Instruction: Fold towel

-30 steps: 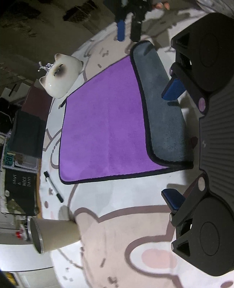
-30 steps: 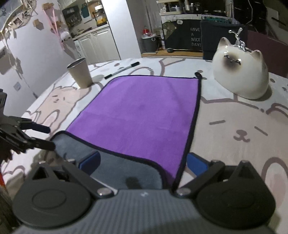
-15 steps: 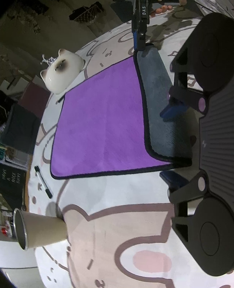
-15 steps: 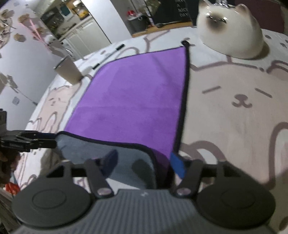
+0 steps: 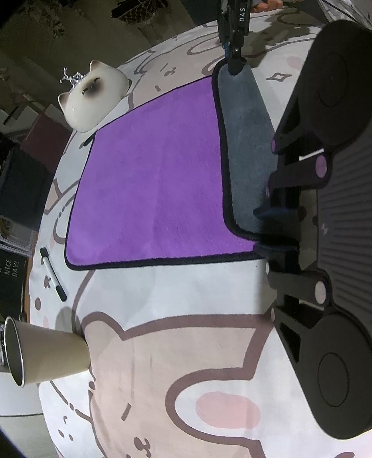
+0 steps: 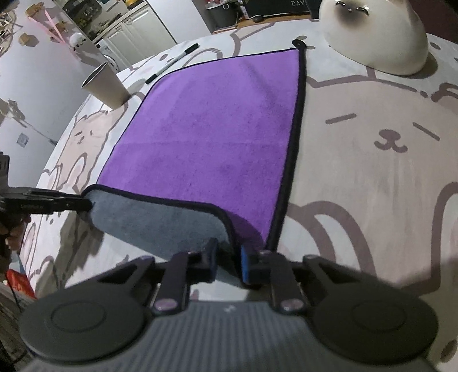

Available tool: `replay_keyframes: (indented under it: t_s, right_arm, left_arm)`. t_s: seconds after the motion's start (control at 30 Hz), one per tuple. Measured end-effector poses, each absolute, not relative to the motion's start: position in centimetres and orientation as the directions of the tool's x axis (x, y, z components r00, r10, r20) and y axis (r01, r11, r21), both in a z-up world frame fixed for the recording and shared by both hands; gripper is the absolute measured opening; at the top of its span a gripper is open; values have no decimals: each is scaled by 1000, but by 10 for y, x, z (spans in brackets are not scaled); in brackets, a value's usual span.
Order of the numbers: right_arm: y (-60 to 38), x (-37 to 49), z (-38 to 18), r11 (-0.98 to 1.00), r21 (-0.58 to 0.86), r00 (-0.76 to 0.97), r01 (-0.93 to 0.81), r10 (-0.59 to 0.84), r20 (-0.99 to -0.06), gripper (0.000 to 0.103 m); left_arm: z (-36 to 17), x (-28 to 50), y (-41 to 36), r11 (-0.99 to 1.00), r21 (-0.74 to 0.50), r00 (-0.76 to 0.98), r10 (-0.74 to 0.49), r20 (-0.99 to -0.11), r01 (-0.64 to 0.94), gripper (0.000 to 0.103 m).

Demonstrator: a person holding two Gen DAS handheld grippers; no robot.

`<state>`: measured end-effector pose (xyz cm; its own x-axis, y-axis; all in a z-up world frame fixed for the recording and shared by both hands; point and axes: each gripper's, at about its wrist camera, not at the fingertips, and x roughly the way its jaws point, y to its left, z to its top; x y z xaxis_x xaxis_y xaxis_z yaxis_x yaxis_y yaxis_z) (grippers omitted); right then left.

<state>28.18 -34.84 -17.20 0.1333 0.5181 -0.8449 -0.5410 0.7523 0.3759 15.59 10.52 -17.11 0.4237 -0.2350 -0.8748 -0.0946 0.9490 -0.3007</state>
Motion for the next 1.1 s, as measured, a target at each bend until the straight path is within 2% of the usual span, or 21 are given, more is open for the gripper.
replay_keyframes:
  t_s: [0.1,0.2,0.4,0.77,1.1]
  right_arm:
    - [-346,281,-170,759,356,147,-545,504,-851,8]
    - [-347,282,-168,757,354,154,-549,509,-847,6]
    - [-345,278,-154,748,323,199,-580,515,-834,5]
    - [-358,296,-120,764,359,335,-537,583,-740,5]
    - [-350,316,-97,772,317,437,-551,590,-678,5]
  left_arm:
    - [-171,157,106,949,-300,415,-234,-879,-101,4]
    - [-167,157,104,952,-293,421,-231,-877,-88,4]
    - [-154,156,105,951,-298,463,-228,-856,-82,4]
    - [-113,165,110,946,-313,604,-199,-772,-89,4]
    - [-85,188,114,953,-297,694,-170,-699,-66,4]
